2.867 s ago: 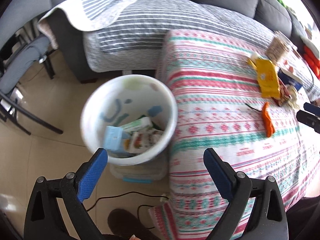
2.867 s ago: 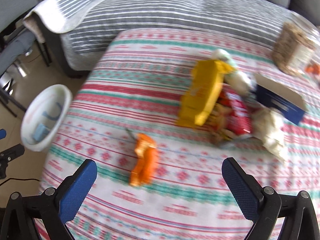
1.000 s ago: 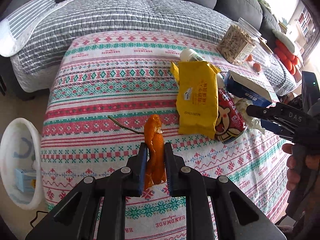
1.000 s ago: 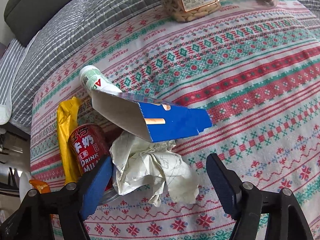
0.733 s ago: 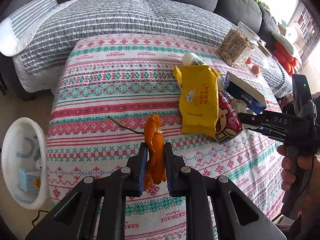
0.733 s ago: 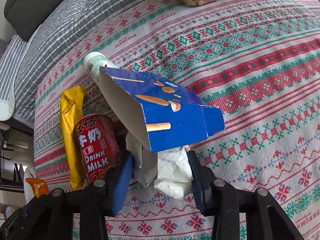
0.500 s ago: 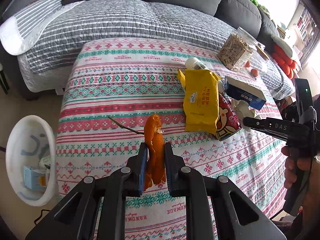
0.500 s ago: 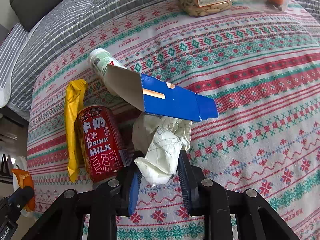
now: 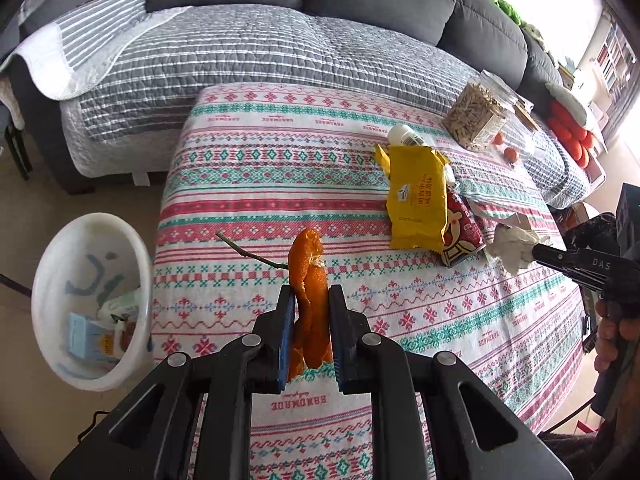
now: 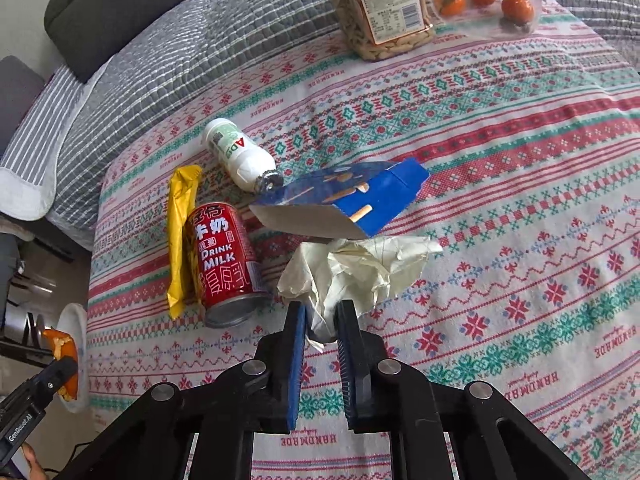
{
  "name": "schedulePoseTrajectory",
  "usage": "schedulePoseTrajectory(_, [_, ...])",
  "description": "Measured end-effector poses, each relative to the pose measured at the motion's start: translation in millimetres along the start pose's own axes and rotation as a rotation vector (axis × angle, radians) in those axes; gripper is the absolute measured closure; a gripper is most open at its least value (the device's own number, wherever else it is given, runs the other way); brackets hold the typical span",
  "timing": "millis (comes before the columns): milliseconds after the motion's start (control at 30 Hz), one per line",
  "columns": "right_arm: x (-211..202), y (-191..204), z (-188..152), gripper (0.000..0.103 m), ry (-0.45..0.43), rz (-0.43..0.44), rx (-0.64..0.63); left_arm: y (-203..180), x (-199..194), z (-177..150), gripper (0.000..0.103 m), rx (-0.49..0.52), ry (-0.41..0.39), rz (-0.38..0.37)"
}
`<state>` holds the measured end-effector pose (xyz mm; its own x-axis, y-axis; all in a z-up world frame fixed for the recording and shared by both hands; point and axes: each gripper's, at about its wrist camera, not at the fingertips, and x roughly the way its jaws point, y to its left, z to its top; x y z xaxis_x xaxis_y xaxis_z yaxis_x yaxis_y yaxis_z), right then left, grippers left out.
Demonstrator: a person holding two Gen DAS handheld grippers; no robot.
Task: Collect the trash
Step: 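Lift the crumpled white paper with the right tool while the left tool holds the orange wrapper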
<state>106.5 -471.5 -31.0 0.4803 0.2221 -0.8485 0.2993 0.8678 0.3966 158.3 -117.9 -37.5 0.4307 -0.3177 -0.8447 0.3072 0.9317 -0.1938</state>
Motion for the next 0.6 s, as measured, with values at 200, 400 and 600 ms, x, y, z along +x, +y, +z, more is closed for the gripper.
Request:
schedulePoseTrajectory(200, [-12, -2, -3, 0.091, -0.021, 0.006, -0.005, 8, -11, -4, 0.086, -0.004, -0.016, -0.001])
schedulePoseTrajectory(400, [-29, 24, -7, 0.092, -0.053, 0.046, -0.062, 24, -25, -3, 0.085, -0.02, -0.039, -0.004])
schedulePoseTrajectory(600, [-40, 68, -15, 0.092, -0.071, 0.105, -0.156, 54, -41, -1, 0.086, -0.074, -0.067, 0.012])
